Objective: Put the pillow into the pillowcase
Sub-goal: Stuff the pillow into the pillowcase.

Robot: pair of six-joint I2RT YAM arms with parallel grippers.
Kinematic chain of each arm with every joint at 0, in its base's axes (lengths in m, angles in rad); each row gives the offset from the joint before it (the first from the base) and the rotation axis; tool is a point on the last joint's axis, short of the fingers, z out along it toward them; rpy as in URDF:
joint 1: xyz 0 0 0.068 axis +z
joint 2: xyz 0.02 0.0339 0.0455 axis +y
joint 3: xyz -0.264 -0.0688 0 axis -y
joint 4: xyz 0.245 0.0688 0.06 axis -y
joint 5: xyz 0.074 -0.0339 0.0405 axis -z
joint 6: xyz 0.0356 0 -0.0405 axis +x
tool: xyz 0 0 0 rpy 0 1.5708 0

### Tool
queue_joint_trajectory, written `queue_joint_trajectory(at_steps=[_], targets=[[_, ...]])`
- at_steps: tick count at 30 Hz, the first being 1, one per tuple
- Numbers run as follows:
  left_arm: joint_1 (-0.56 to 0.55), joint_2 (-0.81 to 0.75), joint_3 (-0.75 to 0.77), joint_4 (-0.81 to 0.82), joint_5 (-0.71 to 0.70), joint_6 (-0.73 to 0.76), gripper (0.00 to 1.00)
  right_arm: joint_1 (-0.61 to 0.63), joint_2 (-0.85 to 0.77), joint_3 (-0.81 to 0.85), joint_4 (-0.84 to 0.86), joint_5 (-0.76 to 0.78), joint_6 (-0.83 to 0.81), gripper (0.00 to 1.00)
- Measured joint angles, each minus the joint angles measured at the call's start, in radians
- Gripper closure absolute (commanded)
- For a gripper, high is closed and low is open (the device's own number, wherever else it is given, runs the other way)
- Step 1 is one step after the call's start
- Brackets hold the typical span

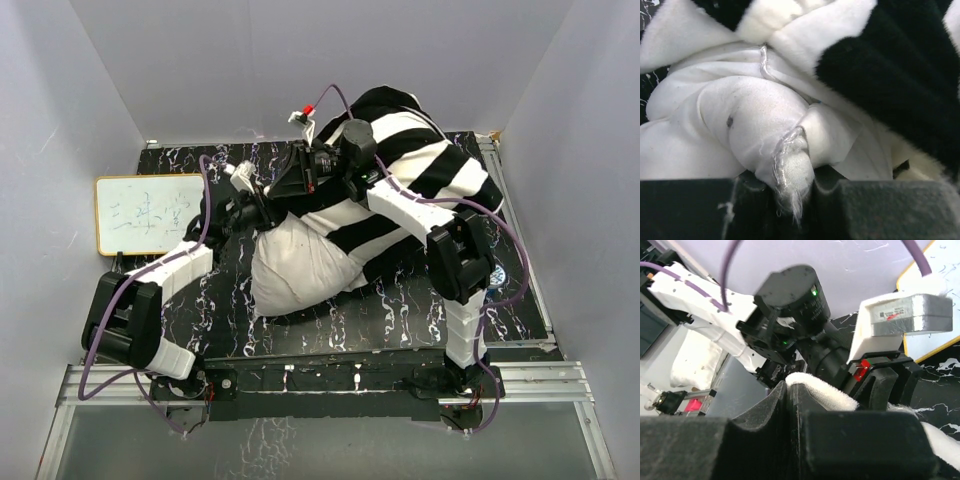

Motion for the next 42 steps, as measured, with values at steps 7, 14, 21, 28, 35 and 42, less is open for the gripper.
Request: queue_joint_trajectory(at_steps=[7,14,21,28,35,42], targets=[[-0.008,-0.047,-0.232,0.344,-0.104,-0.219,1.00,-0.088,-0.085,-0.133,-0.051,-0.018,-0.069,0.92],[-0.013,0.038,-0.290,0.473,-0.298,-0.305,0.96,-0.128,-0.092,-0.198,-0.593,0.192,-0.567,0.86],[0.015,0.008,-0.266,0.325,-0.391,-0.274,0.12,-0.069,-0.039,0.068,-0.996,0.301,-0.911,0.28],[0.023,-0.348,-0.045,-0.255,-0.475,0.026,0.10,-0.104,-0.231,0.165,-1.327,0.288,-1.277,0.00],[-0.030,-0.460,0.145,-0.702,-0.461,0.325,0.10,-0.201,-0.681,-0.119,-1.390,0.282,-1.460,0.00],[-0.483,-0.536,0.109,-0.730,-0.552,0.505,0.03,-0.445,-0.786,-0.508,-1.338,0.289,-1.439,0.00]])
